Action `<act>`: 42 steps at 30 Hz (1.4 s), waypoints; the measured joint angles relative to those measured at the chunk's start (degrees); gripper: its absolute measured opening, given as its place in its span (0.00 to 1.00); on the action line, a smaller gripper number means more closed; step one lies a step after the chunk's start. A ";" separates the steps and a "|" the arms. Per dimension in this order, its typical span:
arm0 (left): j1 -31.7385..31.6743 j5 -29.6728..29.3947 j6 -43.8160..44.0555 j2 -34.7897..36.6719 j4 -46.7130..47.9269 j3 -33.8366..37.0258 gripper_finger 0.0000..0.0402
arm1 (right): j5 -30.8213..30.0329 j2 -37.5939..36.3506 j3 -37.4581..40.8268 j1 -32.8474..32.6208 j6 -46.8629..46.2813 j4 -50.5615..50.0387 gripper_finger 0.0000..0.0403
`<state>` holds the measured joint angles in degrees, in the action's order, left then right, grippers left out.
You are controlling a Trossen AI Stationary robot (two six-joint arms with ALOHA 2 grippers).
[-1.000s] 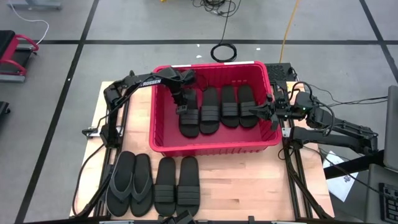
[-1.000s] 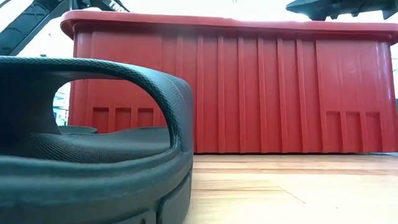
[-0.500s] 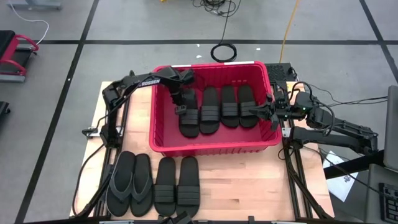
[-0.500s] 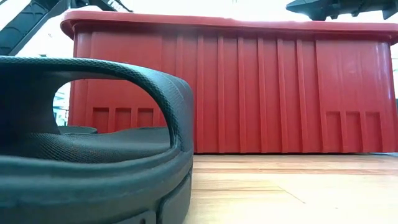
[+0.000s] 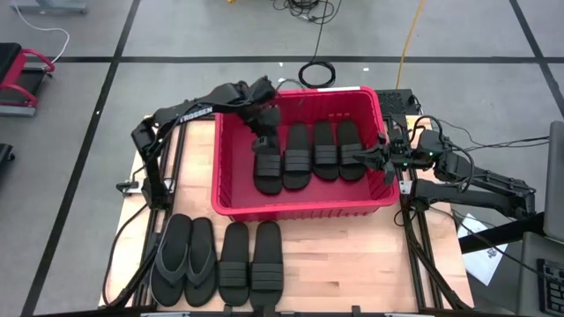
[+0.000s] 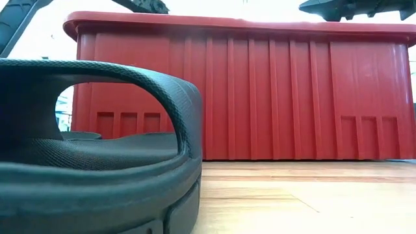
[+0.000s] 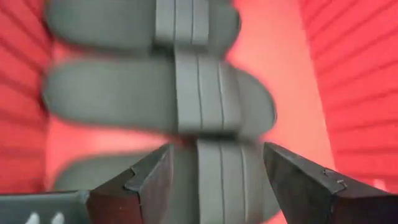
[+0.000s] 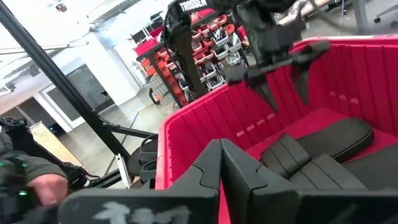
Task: Pick and place slides into bin
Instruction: Adjust the black slide in the red bin
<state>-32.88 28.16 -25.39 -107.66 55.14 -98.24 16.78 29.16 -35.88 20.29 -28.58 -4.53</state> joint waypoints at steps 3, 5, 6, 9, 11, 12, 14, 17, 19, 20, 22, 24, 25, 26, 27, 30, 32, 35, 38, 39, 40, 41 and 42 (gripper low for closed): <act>0.75 0.11 0.52 -1.67 -3.70 -4.12 0.61 | -0.04 0.01 0.00 0.00 0.18 0.01 0.00; 0.96 0.11 1.48 -3.35 -5.29 -6.37 0.61 | -0.07 -0.01 0.00 0.00 0.18 0.01 0.00; 1.14 0.14 1.94 -4.33 -6.17 -7.48 0.61 | -0.07 -0.01 0.00 0.00 0.21 0.01 0.00; 1.18 1.02 2.07 -7.73 -5.80 -9.84 0.61 | -0.08 0.01 0.00 0.00 -0.16 0.01 0.00; 1.16 2.23 2.61 -10.18 -4.92 -10.63 0.61 | -0.07 -0.01 0.00 0.00 -0.60 0.01 0.00; 1.16 2.49 2.90 -11.12 -4.13 -10.77 0.61 | -0.09 -0.01 0.00 0.00 -0.68 0.01 0.00; 1.16 2.68 3.07 -12.73 -2.59 -10.79 0.61 | -0.09 -0.01 0.00 0.00 -0.72 0.01 0.00; 1.39 2.91 3.04 -15.43 -0.72 -10.88 0.61 | -0.11 -0.01 0.00 -0.02 -0.72 0.03 0.00; 1.62 2.78 3.02 -17.22 -0.40 -10.86 0.61 | -0.11 -0.01 0.00 0.00 -0.75 0.03 0.00; 1.79 2.75 3.04 -17.91 -0.41 -10.84 0.61 | -0.13 -0.01 0.00 -0.01 -0.80 0.03 0.00; 2.22 2.81 3.05 -18.71 -0.45 -10.84 0.61 | -0.13 -0.01 0.00 0.00 -1.37 0.03 0.00; 2.59 2.79 3.05 -19.38 -0.44 -10.86 0.61 | -0.15 -0.01 0.00 0.00 -2.16 0.03 0.00; 2.79 2.78 2.94 -19.78 -0.45 -10.86 0.61 | -0.15 -0.01 0.00 -0.01 -2.34 0.03 0.00; 3.02 2.69 2.74 -20.09 -0.52 -10.86 0.61 | -0.17 -0.01 0.00 0.00 -2.56 0.03 0.00; 3.29 2.45 2.50 -20.32 -0.82 -10.86 0.61 | -0.17 -0.01 0.00 -0.01 -2.75 0.03 0.00; 3.91 1.53 2.38 -20.59 -1.25 -10.86 0.61 | -0.19 -0.01 0.00 0.00 -3.21 0.03 0.00; 4.44 0.42 2.15 -21.18 -1.45 -10.95 0.60 | -0.20 -0.01 0.00 -0.02 -3.32 0.03 0.00; 4.99 0.12 2.06 -21.92 -1.38 -10.93 0.53 | -0.19 -0.01 0.00 -0.01 -3.32 0.03 0.00; 5.29 0.10 3.59 -21.94 -1.48 -10.93 0.40 | -0.20 0.01 0.00 0.00 -3.32 0.06 0.00; 5.26 0.11 4.09 -21.96 -1.56 -10.95 0.33 | -0.20 -0.01 0.00 -0.02 -3.32 0.06 0.00; 5.25 0.14 4.43 -21.97 -1.66 -10.95 0.27 | -0.20 0.01 0.00 -0.01 -3.32 0.08 0.00; 5.18 0.14 4.72 -21.96 -1.67 -10.97 0.21 | -0.20 0.01 0.00 -0.02 -3.32 0.08 0.00; 5.08 0.23 4.79 -21.96 -1.67 -10.97 0.15 | -0.20 0.01 0.00 0.00 -3.32 0.08 0.00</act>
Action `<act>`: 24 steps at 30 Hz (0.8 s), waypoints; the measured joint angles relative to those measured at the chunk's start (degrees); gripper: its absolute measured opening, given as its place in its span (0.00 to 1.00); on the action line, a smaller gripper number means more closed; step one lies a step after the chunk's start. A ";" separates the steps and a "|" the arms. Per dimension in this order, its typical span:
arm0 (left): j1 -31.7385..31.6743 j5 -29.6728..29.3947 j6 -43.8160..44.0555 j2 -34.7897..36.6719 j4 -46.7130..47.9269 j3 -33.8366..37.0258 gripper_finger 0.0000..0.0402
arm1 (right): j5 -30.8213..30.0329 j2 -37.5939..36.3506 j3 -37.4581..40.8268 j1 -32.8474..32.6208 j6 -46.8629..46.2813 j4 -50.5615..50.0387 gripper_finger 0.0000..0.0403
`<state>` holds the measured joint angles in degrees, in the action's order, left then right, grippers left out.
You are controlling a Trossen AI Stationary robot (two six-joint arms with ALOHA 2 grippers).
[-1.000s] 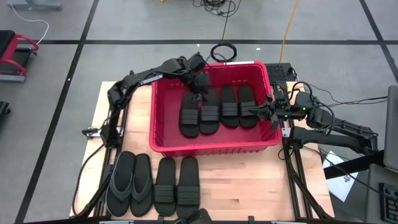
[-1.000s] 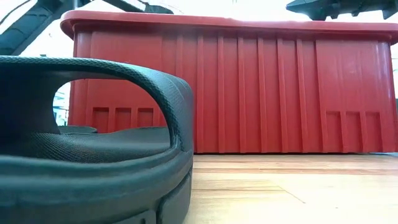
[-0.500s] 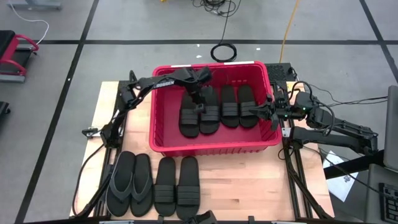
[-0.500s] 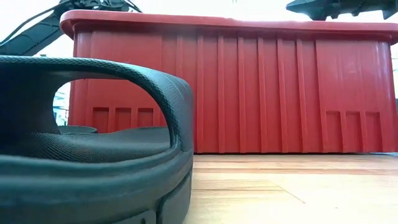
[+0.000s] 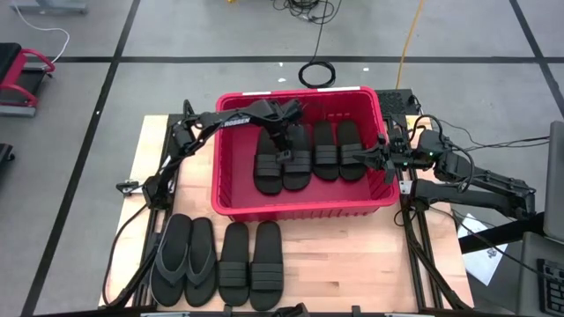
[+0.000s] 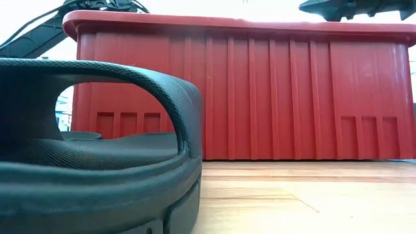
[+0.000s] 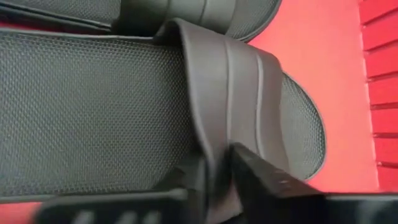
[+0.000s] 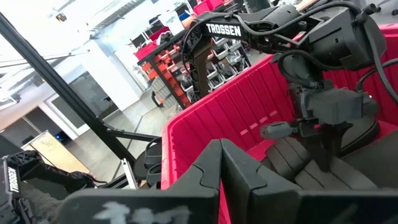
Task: Pick and place slides into bin
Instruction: Adjust the black slide in the red bin
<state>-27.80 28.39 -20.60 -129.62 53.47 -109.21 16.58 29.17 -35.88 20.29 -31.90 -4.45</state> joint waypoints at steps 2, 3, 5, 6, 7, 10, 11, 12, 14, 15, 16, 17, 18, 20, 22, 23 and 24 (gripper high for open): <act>-0.27 0.47 0.44 0.00 0.17 -0.02 0.05 | 0.00 0.00 0.00 -0.01 0.03 0.00 0.00; -0.44 0.71 0.98 0.00 0.21 -0.02 0.03 | 0.00 0.00 0.00 -0.01 0.04 0.00 0.00; -0.57 0.78 1.46 0.00 0.24 -0.02 0.04 | 0.00 0.00 0.00 0.00 0.07 0.00 0.00; -0.58 0.75 1.43 0.00 0.24 -0.02 0.05 | 0.00 0.00 0.00 0.00 0.11 0.00 0.00; -0.57 0.73 1.26 0.00 0.22 -0.02 0.05 | 0.00 0.00 0.00 -0.02 0.11 0.00 0.00; -0.62 0.71 1.31 -0.02 0.06 0.00 0.04 | 0.01 0.00 0.00 -0.01 0.60 0.00 0.00; -0.80 0.71 1.54 -0.02 -0.01 0.00 0.02 | 0.01 0.00 0.00 -0.02 0.82 0.00 0.00; -0.89 0.75 1.80 -0.02 -0.06 0.01 0.02 | 0.00 0.00 0.00 -0.02 0.94 0.00 0.00; -1.08 0.99 2.45 -0.03 -0.09 0.03 0.02 | 0.02 0.00 0.00 -0.01 1.06 0.00 0.00; -1.22 1.00 2.76 -0.07 -0.08 0.04 0.02 | 0.01 0.00 0.00 -0.02 1.07 0.00 0.00; -1.30 1.01 2.78 -0.07 -0.04 0.05 0.03 | 0.02 0.00 0.00 0.00 1.07 0.00 0.00; -1.35 1.00 2.82 -0.07 -0.05 0.11 0.03 | 0.02 0.00 0.00 -0.02 1.07 0.00 0.00; -1.43 1.00 2.82 -0.09 -0.07 0.11 0.03 | 0.02 0.00 0.00 0.00 1.09 0.00 0.00; -1.47 0.98 2.54 -0.09 -0.06 0.11 0.03 | 0.02 0.00 0.00 -0.01 1.15 0.00 0.00; -1.50 1.00 2.32 -0.09 -0.07 0.11 0.03 | 0.02 0.00 0.00 -0.02 1.25 0.00 0.00; -1.51 0.97 2.25 -0.09 -0.07 0.12 0.04 | 0.02 0.00 0.00 0.00 1.27 0.00 0.00; -1.52 0.97 1.85 -0.07 -0.07 0.13 0.05 | 0.02 0.00 0.00 -0.01 1.27 0.00 0.00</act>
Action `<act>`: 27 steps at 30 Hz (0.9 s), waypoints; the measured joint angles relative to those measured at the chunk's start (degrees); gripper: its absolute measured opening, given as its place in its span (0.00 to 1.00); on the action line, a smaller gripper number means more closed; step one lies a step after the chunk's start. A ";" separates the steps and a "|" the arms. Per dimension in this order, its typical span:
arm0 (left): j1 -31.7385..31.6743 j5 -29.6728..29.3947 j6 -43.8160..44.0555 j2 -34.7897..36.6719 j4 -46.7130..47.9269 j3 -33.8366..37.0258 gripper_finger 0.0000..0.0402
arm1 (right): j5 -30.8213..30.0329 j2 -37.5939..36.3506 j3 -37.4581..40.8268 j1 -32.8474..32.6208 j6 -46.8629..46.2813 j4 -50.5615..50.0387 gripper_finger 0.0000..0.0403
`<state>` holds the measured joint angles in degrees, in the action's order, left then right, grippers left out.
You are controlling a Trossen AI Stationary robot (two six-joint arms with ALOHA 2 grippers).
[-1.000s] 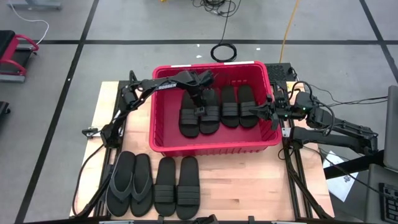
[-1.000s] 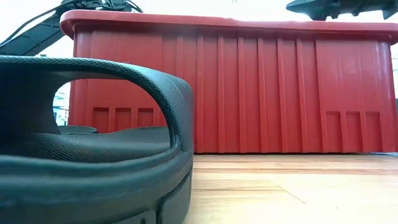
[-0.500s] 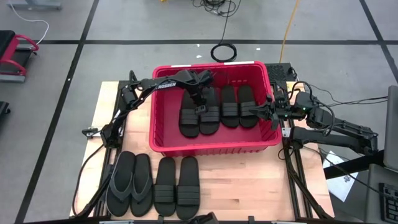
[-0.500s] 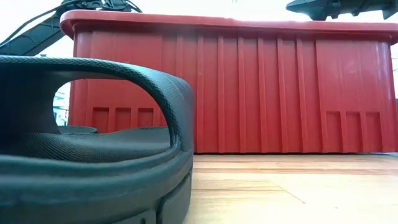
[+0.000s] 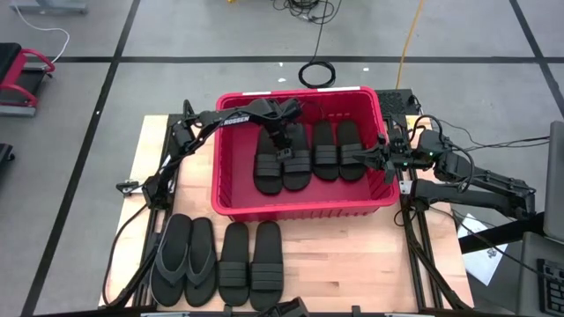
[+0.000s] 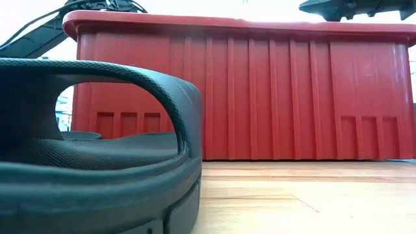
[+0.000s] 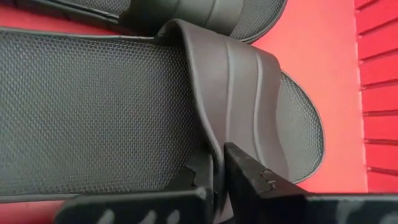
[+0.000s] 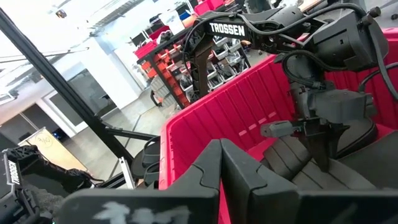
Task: Pick and place slides into bin
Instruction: Adjust the black slide in the red bin, then put the black slide into the red bin
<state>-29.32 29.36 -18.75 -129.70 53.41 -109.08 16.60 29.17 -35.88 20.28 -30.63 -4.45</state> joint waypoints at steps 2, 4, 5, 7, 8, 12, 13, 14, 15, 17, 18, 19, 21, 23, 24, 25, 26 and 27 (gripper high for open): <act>-0.02 -0.26 -1.05 0.08 -0.01 0.00 0.09 | 0.01 -0.02 0.00 0.00 0.00 0.00 0.00; 0.04 -0.64 -2.11 0.40 0.01 0.00 0.15 | 0.09 -0.02 0.00 0.00 0.00 0.00 0.00; 0.10 -1.08 -2.27 0.60 -0.01 -0.03 0.18 | 0.12 -0.02 0.00 0.00 0.00 -0.01 0.00; 0.19 -1.93 -2.52 0.97 -0.39 -0.07 0.25 | 0.13 -0.04 0.00 0.00 -0.11 -0.02 0.00; 0.20 -2.12 -2.57 1.15 -0.49 -0.07 0.29 | 0.15 -0.04 0.00 0.02 -0.11 -0.02 0.00; 0.24 -4.06 -4.84 1.47 -0.09 -0.84 0.43 | 0.17 -0.03 0.00 -0.02 -0.03 -0.03 0.00; 0.37 -5.04 -5.25 1.59 0.10 -1.14 0.47 | 0.20 -0.04 0.00 -0.03 -0.02 -0.04 0.00; 0.64 -6.28 -5.66 1.74 0.07 -1.53 0.50 | 0.17 -0.04 -0.02 -0.03 0.00 -0.04 0.00; 0.84 -7.38 -6.13 1.80 0.05 -2.18 0.54 | 0.18 -0.04 -0.02 -0.03 0.02 -0.04 0.00; 1.33 -8.98 -6.97 1.80 1.05 -4.06 0.59 | 0.20 -0.02 0.00 -0.03 0.24 -0.04 0.00; 1.59 -9.39 -7.32 1.80 2.05 -5.29 0.62 | 0.20 -0.04 -0.02 -0.03 0.26 -0.04 0.00; 1.85 -9.49 -7.82 1.80 2.92 -6.61 0.64 | 0.20 -0.04 -0.01 -0.03 0.28 -0.04 0.00; 2.46 -9.46 -8.49 1.80 4.32 -9.65 0.68 | 0.20 -0.04 -0.01 -0.03 0.89 -0.07 0.00; 3.00 -9.54 -8.14 1.80 6.62 -13.40 0.70 | 0.20 -0.04 0.00 -0.03 1.62 -0.07 0.00; 3.32 -9.55 -8.09 1.80 8.26 -15.64 0.71 | 0.20 -0.04 0.00 -0.03 1.74 -0.07 0.00; 3.69 -9.53 -8.20 1.80 10.31 -18.11 0.72 | 0.20 -0.04 -0.02 -0.03 2.04 -0.07 0.00; 4.05 -9.55 -8.64 1.80 12.60 -20.75 0.73 | 0.21 -0.04 -0.01 -0.03 2.66 -0.07 0.00; 4.45 -9.57 -9.01 1.83 14.93 -23.42 0.73 | 0.21 -0.04 -0.01 -0.03 3.39 -0.07 0.00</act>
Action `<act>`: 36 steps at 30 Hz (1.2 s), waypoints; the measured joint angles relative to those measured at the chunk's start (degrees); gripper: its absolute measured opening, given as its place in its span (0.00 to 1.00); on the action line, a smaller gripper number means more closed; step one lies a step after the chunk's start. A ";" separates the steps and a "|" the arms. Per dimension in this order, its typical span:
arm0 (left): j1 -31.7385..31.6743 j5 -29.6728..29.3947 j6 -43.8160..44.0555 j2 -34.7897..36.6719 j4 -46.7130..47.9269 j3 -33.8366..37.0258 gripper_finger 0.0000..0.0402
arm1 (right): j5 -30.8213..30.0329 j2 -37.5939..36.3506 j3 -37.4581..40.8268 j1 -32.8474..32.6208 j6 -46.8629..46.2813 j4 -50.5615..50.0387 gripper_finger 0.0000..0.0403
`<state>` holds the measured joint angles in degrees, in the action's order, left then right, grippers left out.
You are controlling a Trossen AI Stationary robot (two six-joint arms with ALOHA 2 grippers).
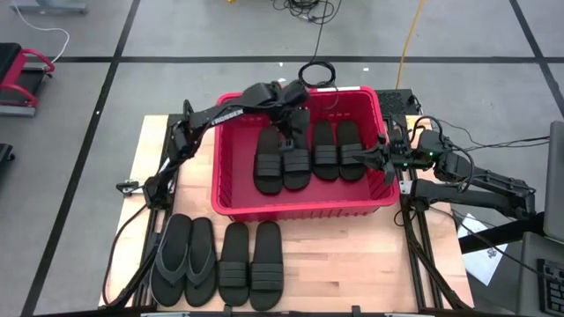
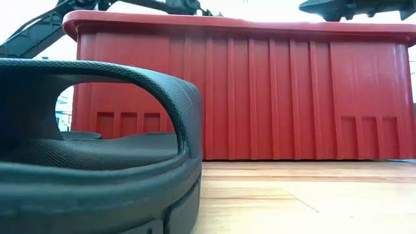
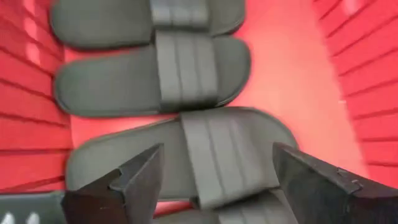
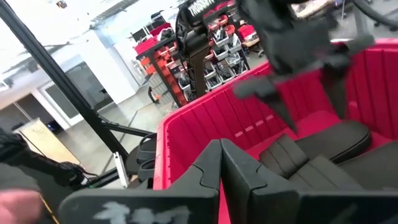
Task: Pick and place slides into bin
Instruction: Put the black slide into the red bin
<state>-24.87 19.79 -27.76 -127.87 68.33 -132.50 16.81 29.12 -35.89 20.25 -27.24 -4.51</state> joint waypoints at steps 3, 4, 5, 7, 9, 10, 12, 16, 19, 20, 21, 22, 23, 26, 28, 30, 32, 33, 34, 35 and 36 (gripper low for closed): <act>1.78 -0.12 0.51 4.85 0.89 -1.16 0.71 | 0.01 0.01 -0.01 0.00 1.91 -0.02 0.00; 2.67 -0.16 0.83 7.33 0.62 -0.95 0.70 | 0.01 0.00 -0.01 0.00 2.62 -0.02 0.00; 3.64 -0.07 0.93 9.85 0.11 -1.00 0.67 | 0.08 -0.01 -0.01 0.00 3.53 -0.02 0.00; 5.61 0.10 2.27 15.31 -0.25 -1.09 0.60 | 1.40 -0.09 -0.01 0.02 5.50 -0.02 0.00; 7.67 1.23 4.72 20.01 -1.38 -1.12 0.51 | 2.93 -0.21 -0.01 0.02 7.74 0.00 0.00; 8.62 1.87 6.39 22.07 -1.80 -1.12 0.45 | 3.16 -0.25 -0.01 -0.01 8.58 0.00 0.00; 10.74 2.56 10.36 25.71 -2.54 -1.10 0.33 | 3.75 -0.26 -0.01 0.00 8.95 0.03 0.00; 15.31 3.04 18.84 30.73 -3.38 -0.40 0.07 | 4.63 -0.22 -0.01 -0.16 9.12 1.27 0.00; 19.76 3.66 24.49 33.16 -12.80 5.02 0.03 | 6.04 -0.22 -0.01 -0.83 10.99 3.64 0.00; 21.34 3.61 25.52 33.80 -18.00 7.80 0.03 | 6.16 -0.22 -0.01 -1.13 12.05 4.58 0.00; 22.67 3.64 26.24 34.50 -23.58 10.82 0.03 | 6.27 -0.22 -0.01 -1.45 12.93 5.63 0.00; 23.78 3.68 26.87 35.43 -29.03 14.19 0.02 | 6.25 -0.20 -0.01 -1.67 13.66 6.79 0.00; 24.66 3.76 27.76 36.52 -33.91 17.52 0.01 | 6.05 -0.20 -0.01 -1.88 14.36 7.87 0.00; 25.90 1.93 31.13 39.57 -47.84 28.11 0.01 | 5.94 -0.20 -0.01 -1.99 14.07 10.35 0.00; 26.28 1.45 33.38 41.50 -53.74 35.60 0.01 | 5.97 -0.22 -0.01 -1.99 12.43 11.11 0.00; 26.59 1.51 35.58 43.17 -59.85 42.61 0.00 | 6.50 -0.24 -0.01 -1.99 11.35 11.30 0.00; 26.68 1.40 37.94 46.85 -64.94 49.67 0.01 | 7.32 -0.22 -0.01 -2.01 10.29 11.97 0.00; 26.86 0.88 39.20 49.24 -68.03 53.05 0.00 | 7.30 -0.22 -0.02 -2.02 9.69 12.12 0.00; 27.12 0.09 40.53 51.72 -71.73 56.40 0.00 | 7.27 -0.22 -0.03 -2.03 8.95 12.04 0.00; 27.34 -0.73 42.09 54.46 -75.05 59.99 0.00 | 7.20 -0.24 -0.03 -2.03 8.29 12.04 0.00; 27.71 -1.62 43.93 56.97 -77.36 63.63 0.00 | 7.05 -0.23 -0.03 -2.03 7.63 12.08 0.00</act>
<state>2.84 18.17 16.17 -70.90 -9.03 -68.87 23.85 28.89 -35.92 18.22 -19.62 7.56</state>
